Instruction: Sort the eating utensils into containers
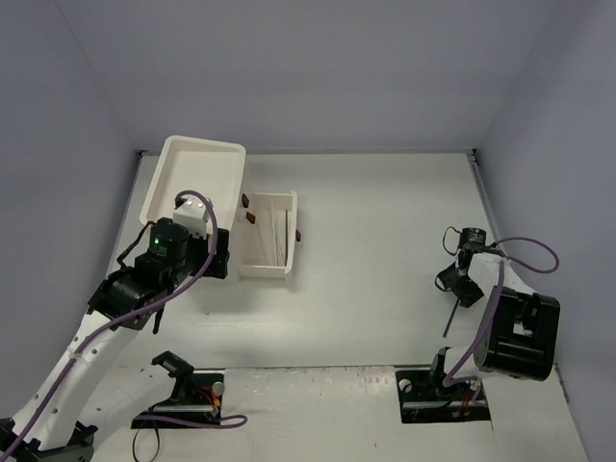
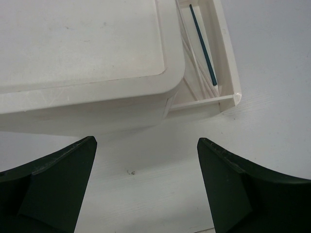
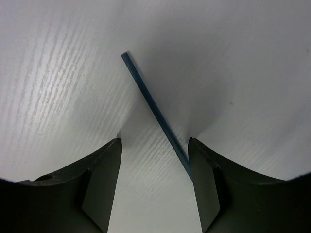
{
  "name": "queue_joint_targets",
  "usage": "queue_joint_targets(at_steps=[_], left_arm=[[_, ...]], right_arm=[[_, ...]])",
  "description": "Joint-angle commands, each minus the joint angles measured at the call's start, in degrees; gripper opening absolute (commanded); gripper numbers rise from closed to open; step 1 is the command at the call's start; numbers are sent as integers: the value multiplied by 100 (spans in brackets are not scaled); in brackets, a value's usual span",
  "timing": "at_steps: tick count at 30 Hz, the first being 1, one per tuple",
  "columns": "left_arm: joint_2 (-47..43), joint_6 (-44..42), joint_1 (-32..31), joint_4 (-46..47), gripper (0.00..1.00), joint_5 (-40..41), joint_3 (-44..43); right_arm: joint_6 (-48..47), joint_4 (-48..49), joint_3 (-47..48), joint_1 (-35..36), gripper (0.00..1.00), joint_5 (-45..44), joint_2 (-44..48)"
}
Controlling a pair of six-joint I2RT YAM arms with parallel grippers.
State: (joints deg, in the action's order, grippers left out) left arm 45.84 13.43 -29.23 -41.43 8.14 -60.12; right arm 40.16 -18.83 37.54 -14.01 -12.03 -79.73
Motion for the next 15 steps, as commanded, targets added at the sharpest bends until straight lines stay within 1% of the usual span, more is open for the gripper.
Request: queue_joint_targets(at_steps=[1,4,6,10,11,13,14,15], left_arm=[[-23,-53,-21,118,82,151,-68],[-15,-24,-21,118,82,197,-70],[-23,15,-21,118,82,219,-70],[-61,46,-21,118,82,258,-79],[-90,46,-21,118,82,287,-74],[-181,56,-21,118,82,349,-56],[-229,62,-21,118,82,381,-40],[-284,67,-21,113,82,411,-14]], right_arm=[[82,341,-245,-58,50,396,-480],[135,489,-326,-8,44,543,-571],[174,562,-297,149,38,425,-587],[268,574,-97,700,24,130,-640],[292,583,-23,846,19,80,-758],[308,591,106,1150,6,4,-990],[308,591,159,1235,1,-7,-1106],[317,591,204,1306,0,-14,-1211]])
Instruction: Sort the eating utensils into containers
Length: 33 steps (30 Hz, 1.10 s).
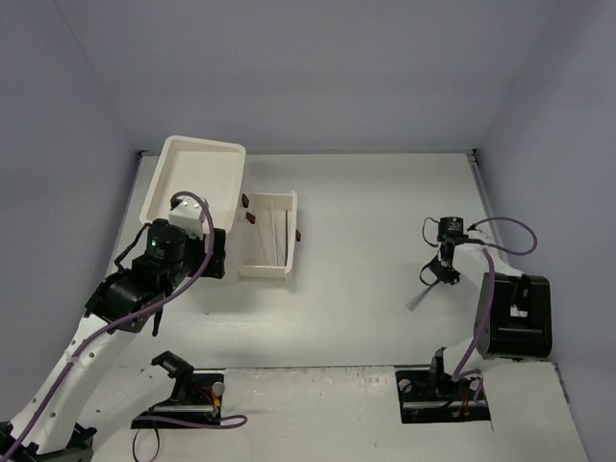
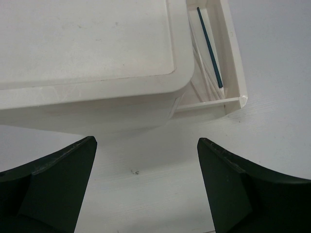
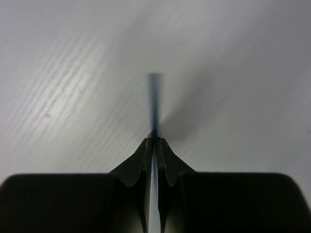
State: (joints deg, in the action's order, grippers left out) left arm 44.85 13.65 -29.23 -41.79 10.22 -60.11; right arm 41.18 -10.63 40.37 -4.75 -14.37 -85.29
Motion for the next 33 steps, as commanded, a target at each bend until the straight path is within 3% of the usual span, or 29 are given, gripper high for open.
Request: queue_joint_targets(at_steps=[1,13,20,27,33], left_arm=[[-242,52,-21,146,82,234,15],[-914,250,-12,136,82,472,506],[-1241,382,-12,112,82,455,736],[-1253,384,-12,84,82,463,644],[-853,521,-12,-144,82,520,137]], right_arm=[[223,-226,-40,448,0,217,-755],[-266,-203,1127,1822,0,458,-1252],[-743,-194,1901,2287,0,803,-846],[-960,-134,3156,2985,0,1133,-627],[-871,102,4655,3676,0,1688,-1433]])
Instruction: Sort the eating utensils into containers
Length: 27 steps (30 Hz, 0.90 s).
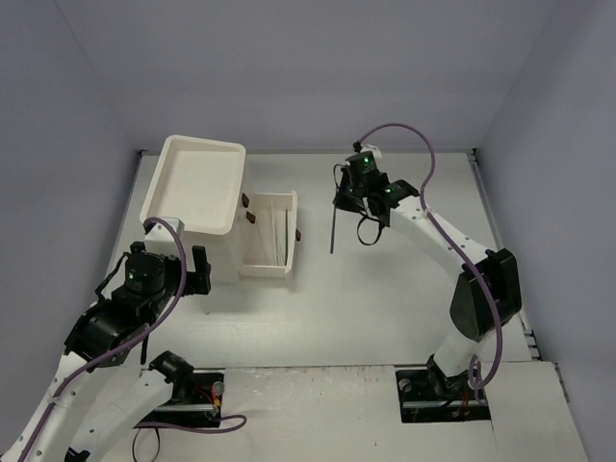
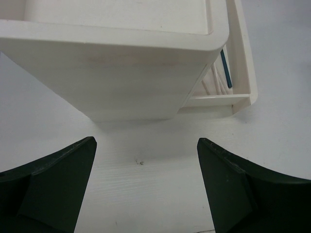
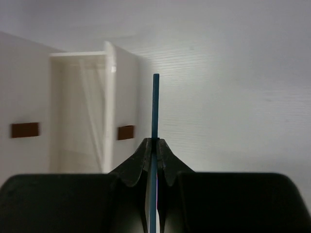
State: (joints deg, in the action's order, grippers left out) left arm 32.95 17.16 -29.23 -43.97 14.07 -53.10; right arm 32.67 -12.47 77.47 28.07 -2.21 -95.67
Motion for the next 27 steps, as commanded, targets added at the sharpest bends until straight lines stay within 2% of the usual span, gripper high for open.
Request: queue_joint_targets(at_steps=[1,6,9,10,13,14,16,19,24,27], left_arm=[[410,189,-12,10,82,137,-661],[760,291,-9,-278,82,70,-1222],[937,324,-3,-318,82,17,-1519],[1004,342,-3,-323,82,-9,-1626],[1197,398,-3,-386,82,21,-1956],[1270,403,4,-442,82,54,-2076],[1460,407,5,-483,82,87,-2356],[1748,365,5,-491,82,182,-2666],[2443,17,74,-532,82,329,-3492],[2960,-133,268,-664,82,456,-4187]], right_arm=[[40,364,1192,483,0,538,-622],[349,616,2467,951,0,623,-1695],[429,658,2899,1157,2,603,-2103],[439,675,3114,1228,4,618,-2305],[343,676,3427,1318,24,770,-2627],[294,676,3427,1324,35,804,-2676],[144,674,3331,1330,44,814,-2610],[-100,667,3166,1302,50,728,-2381],[-989,667,2334,924,57,762,-1381],[-1297,675,1679,334,56,1516,-939]])
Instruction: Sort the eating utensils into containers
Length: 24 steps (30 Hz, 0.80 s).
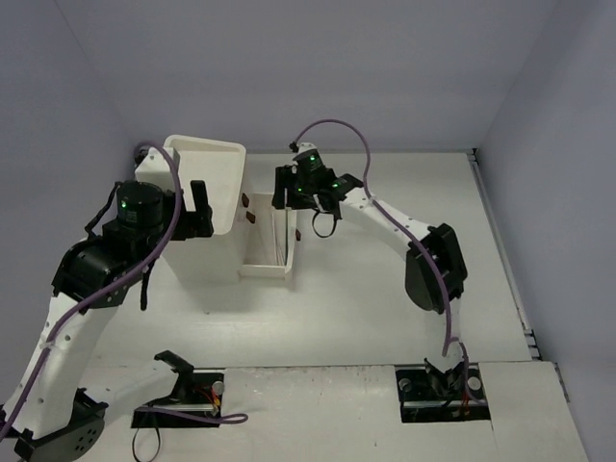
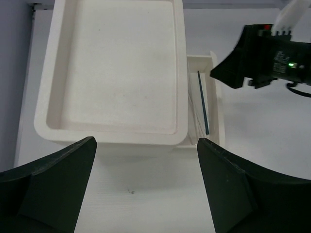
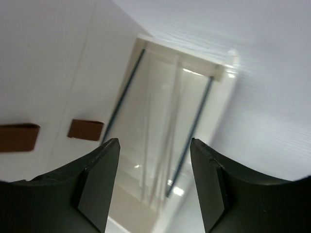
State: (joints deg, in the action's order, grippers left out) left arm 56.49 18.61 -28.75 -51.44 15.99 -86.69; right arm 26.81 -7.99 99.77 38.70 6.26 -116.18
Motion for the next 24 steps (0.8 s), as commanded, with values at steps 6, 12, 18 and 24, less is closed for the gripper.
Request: queue_joint_targets(at_steps=[6,12,18,24], left_arm=[[1759,-320,1552,73,82,-702,-1762],[2833,-811,3040,3,82,-2213,-2528],[3445,-1534,3449,-13,82,-2530,-2870],[3802,-2102,3455,-42,82,-2677,-2921]], right_arm=[[-1858,356,-1752,-1496,52,1843,1729],[-3350,429,-2320,-1856,62,2641,1841],[-4095,613,-2363,-1989,71,3082,1442],[-4491,737,-2338,-1980,94,3549,956]])
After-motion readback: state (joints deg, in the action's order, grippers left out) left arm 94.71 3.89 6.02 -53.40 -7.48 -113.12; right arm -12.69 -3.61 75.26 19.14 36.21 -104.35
